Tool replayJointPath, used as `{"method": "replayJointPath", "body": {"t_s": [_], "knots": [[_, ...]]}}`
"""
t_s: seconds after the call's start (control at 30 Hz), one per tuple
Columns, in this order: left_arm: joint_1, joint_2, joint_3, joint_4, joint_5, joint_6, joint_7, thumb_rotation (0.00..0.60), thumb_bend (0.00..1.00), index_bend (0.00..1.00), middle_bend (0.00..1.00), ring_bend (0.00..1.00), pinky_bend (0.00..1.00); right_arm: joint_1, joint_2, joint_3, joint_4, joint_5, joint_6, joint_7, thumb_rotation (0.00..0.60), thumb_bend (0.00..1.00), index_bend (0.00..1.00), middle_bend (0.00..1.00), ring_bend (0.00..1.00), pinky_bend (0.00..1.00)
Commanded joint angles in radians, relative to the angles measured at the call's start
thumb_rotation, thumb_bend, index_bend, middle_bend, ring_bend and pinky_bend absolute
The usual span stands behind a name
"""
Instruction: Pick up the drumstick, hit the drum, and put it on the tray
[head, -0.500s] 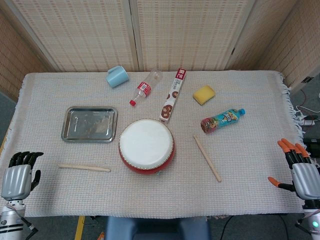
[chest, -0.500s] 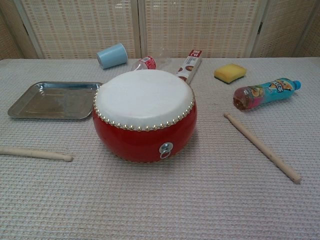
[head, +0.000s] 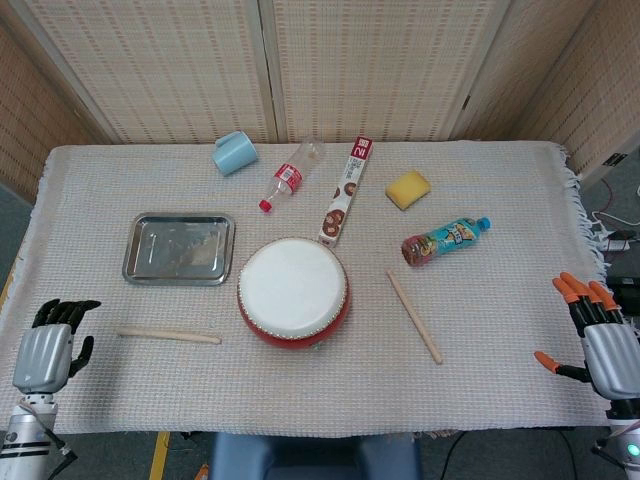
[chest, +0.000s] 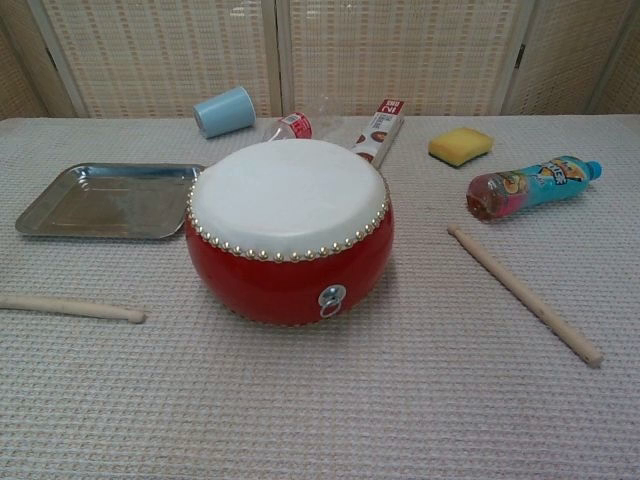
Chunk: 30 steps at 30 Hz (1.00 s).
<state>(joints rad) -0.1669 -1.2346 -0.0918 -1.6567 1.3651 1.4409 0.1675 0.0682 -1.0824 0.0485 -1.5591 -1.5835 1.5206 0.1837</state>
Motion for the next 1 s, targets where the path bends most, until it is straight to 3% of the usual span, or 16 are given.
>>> {"method": "replayJointPath", "body": {"t_s": [0.03,0.17,0.33,0.47,0.57,1.0], "knots": [[-0.058,-0.009,-0.022,0.029,0.001,-0.092,-0.085,0.6,0.41,0.4,0.29,0.21,0.14,0.006,0.006,0.002,-0.008,-0.012,0.005,0.0,0.6,0.06,0.0,0.02,0.0,0.07],[-0.116,-0.04,-0.031,0.053,-0.022,-0.196,-0.118,0.6,0.43,0.45,0.3,0.21,0.14,0.009,0.01,-0.001,-0.012,-0.022,0.007,0.005,0.6,0.06,0.0,0.02,0.0,0.07],[-0.175,-0.1,-0.036,0.086,-0.076,-0.299,-0.08,0.6,0.44,0.43,0.3,0.22,0.14,0.008,0.012,-0.003,-0.011,-0.022,0.007,0.011,0.6,0.06,0.0,0.02,0.0,0.07],[-0.209,-0.159,-0.038,0.118,-0.125,-0.354,-0.042,0.6,0.36,0.41,0.29,0.21,0.14,0.005,0.009,-0.005,-0.004,-0.025,0.016,0.016,0.6,0.06,0.0,0.02,0.0,0.07],[-0.226,-0.202,-0.039,0.15,-0.151,-0.374,-0.026,0.6,0.32,0.41,0.29,0.21,0.13,0.002,0.007,-0.006,0.001,-0.024,0.022,0.021,0.6,0.06,0.0,0.02,0.0,0.07],[-0.237,-0.248,0.003,0.158,-0.199,-0.398,0.053,0.6,0.35,0.44,0.26,0.18,0.13,-0.005,0.004,-0.011,0.013,-0.02,0.027,0.034,0.6,0.06,0.0,0.02,0.0,0.07]]}}
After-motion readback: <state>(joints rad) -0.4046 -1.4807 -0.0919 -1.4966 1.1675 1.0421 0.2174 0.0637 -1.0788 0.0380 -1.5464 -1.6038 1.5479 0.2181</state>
